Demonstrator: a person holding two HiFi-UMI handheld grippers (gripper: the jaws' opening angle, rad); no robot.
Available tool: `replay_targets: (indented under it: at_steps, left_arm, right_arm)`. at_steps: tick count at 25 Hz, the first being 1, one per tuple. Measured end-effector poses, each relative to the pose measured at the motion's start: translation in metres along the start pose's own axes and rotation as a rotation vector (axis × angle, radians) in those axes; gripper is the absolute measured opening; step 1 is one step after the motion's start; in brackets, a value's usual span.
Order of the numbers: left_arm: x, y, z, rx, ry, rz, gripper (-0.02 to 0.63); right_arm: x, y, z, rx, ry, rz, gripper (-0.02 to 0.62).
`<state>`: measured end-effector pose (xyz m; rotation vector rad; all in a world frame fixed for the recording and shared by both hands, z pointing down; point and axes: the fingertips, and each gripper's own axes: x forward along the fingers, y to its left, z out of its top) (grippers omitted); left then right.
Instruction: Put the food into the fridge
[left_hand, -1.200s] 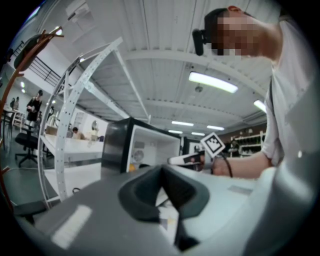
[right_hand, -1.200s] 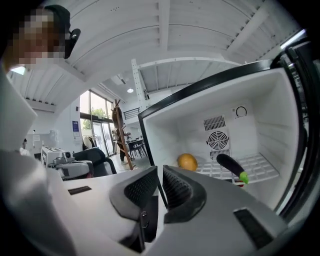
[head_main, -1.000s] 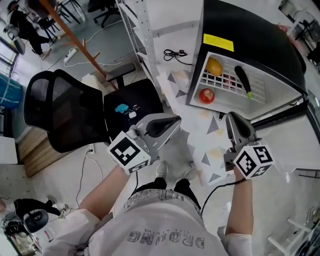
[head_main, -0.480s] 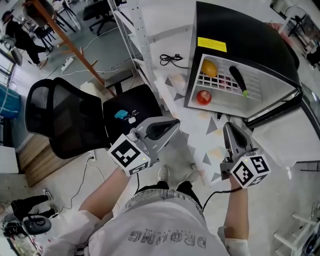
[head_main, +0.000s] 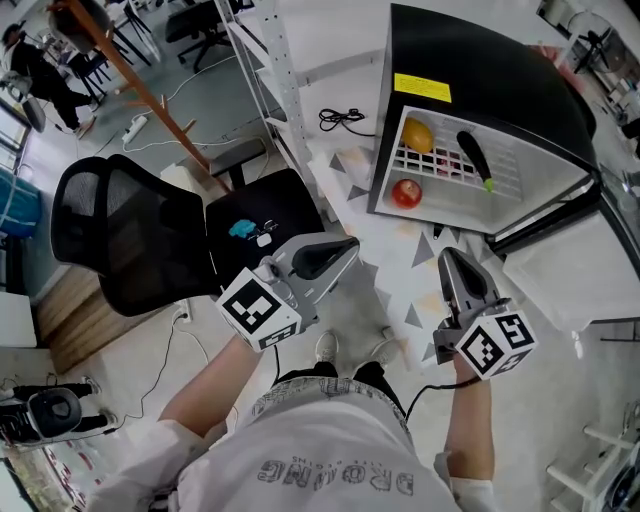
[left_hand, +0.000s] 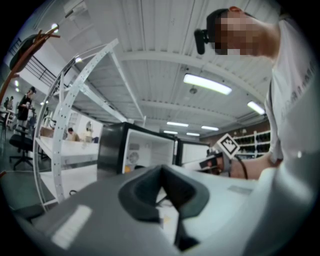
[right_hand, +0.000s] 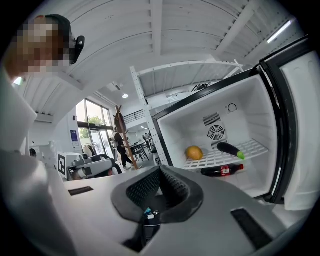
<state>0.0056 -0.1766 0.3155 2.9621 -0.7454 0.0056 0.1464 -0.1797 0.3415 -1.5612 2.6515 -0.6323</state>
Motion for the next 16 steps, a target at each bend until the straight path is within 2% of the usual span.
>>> replay_targets:
  at_steps: [16]
  left_arm:
    - [0.001,-0.004,0.0,-0.005,-0.016,0.005,0.006]
  right_arm:
    - [-0.002,0.015,0.009,-0.014,-0.006,0.032,0.003]
